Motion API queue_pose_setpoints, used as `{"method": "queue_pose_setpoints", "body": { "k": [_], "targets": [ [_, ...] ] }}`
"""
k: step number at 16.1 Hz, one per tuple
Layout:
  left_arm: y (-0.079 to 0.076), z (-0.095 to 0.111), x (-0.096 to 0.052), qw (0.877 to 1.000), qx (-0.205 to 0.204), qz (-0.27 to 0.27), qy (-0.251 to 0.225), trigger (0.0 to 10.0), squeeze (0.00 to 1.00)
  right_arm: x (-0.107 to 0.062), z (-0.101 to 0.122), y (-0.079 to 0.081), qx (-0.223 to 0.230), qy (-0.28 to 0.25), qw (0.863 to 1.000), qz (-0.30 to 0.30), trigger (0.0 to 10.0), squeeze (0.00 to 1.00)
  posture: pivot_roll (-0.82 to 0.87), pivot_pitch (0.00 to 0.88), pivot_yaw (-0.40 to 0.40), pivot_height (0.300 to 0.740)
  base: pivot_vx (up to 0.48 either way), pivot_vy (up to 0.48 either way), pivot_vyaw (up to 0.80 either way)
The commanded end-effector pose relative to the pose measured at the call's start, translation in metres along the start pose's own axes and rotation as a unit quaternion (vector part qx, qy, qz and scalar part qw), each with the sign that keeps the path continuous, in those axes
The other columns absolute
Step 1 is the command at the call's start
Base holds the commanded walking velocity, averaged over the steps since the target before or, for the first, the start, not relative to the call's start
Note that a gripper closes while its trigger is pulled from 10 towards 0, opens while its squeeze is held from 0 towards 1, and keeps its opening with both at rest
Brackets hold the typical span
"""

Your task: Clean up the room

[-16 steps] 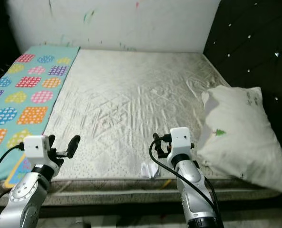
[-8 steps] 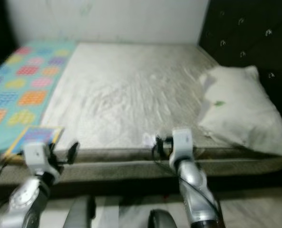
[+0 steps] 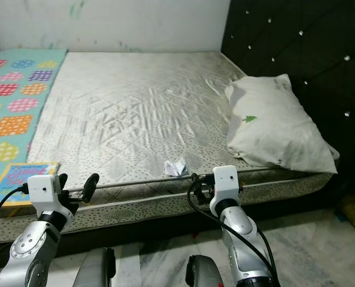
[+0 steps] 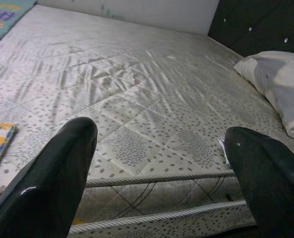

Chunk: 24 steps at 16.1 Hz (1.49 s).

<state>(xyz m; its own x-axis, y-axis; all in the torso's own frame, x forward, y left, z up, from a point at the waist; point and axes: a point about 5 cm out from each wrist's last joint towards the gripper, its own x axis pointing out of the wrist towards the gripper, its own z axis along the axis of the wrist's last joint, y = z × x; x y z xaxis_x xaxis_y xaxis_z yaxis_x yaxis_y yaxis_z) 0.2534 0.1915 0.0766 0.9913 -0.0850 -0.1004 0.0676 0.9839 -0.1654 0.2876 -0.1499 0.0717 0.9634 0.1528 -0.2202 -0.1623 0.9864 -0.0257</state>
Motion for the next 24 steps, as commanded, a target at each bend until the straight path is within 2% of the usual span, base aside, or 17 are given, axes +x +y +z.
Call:
{"method": "queue_pose_setpoints", "body": {
  "k": [1, 6, 8, 11, 24],
  "targets": [
    [-0.002, 0.0049, 0.0014, 1.0, 0.004, -0.006, -0.01, 10.0, 0.0, 0.0023, 0.0065, -0.0009, -0.003, -0.011, 1.0, -0.002, 10.0, 0.0, -0.1, 0.0, -0.049, 0.617, 0.255, 0.0, 0.0],
    [-0.0019, 0.0054, 0.0022, 1.0, 0.001, -0.006, -0.011, 10.0, 0.0, 0.0026, 0.0074, -0.0023, 0.004, -0.015, 1.0, -0.005, 10.0, 0.0, -0.1, 0.0, -0.049, 0.617, 0.274, 0.0, 0.0],
    [-0.0018, 0.0055, 0.0029, 1.0, 0.001, -0.006, -0.01, 10.0, 0.0, 0.0026, 0.0097, 0.0012, -0.021, -0.021, 1.0, 0.006, 10.0, 0.0, -0.1, 0.0, -0.049, 0.617, 0.274, 0.0, 0.8],
    [-0.0013, 0.0055, 0.0035, 1.0, 0.001, -0.006, -0.01, 10.0, 0.0, 0.0032, 0.0086, -0.002, -0.002, -0.017, 1.0, -0.004, 10.0, 0.0, -0.1, 0.0, -0.047, 0.617, 0.268, 0.0, 0.27],
    [-0.002, 0.0058, 0.0052, 1.0, 0.002, -0.012, -0.009, 10.0, 0.0, 0.0048, 0.0073, -0.0024, 0.0, -0.012, 1.0, -0.008, 10.0, 0.0, -0.1, 0.0, -0.046, 0.617, 0.258, 0.0, 0.0]
  ]
}}
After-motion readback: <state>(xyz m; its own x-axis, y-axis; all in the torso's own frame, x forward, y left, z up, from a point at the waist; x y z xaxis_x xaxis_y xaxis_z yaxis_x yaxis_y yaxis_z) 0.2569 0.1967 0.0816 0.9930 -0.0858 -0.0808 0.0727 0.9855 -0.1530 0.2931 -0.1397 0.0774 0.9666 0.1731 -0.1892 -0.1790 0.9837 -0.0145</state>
